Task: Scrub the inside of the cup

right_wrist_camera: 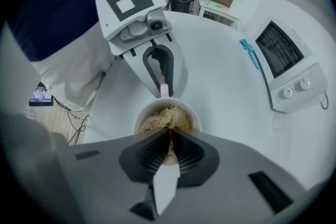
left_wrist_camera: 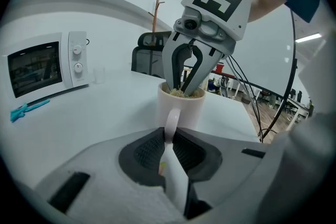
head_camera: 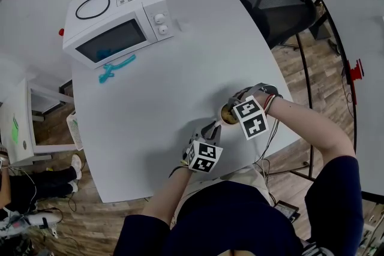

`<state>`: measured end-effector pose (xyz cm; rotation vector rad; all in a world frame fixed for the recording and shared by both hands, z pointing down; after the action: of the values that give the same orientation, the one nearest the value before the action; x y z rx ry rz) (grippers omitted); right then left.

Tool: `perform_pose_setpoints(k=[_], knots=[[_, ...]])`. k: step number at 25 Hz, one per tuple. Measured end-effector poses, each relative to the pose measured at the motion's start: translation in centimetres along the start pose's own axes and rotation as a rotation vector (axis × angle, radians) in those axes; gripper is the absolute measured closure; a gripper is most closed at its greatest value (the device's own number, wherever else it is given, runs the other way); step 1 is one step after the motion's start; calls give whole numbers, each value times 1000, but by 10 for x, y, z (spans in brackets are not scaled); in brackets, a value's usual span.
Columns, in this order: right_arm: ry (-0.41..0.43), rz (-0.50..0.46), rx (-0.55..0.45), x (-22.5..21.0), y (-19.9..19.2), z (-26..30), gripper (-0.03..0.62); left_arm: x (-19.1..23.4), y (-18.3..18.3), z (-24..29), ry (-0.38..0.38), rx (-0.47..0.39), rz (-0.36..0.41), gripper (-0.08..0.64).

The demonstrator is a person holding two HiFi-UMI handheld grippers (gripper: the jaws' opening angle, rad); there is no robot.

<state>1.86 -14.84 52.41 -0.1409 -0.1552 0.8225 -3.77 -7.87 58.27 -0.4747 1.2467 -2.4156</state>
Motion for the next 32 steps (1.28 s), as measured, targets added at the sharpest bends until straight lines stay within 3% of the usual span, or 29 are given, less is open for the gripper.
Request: perform_pose_setpoints(k=[8, 11, 23, 32], knots=[[17, 54, 9, -2, 2, 0, 549, 0, 0, 0, -4, 1, 0, 512], [7, 119, -5, -3, 1, -2, 552, 0, 0, 0, -3, -1, 1, 512], [-13, 584, -85, -12, -2, -8, 557, 1, 0, 0, -1, 2, -2, 512], [31, 1064, -69, -11, -20, -6, 558, 1, 1, 1, 3, 3, -4, 512]])
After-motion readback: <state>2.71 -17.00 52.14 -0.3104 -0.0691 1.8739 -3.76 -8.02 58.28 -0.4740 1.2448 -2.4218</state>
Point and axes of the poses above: the fingertips, and each gripper's own axes: z forward along the fingers, x to its left, y out of its top, the point moved 6 cm from there along -z, backward along the fingers, and after that the axes turned 2 degrees about -x, right-handed, at the moved point
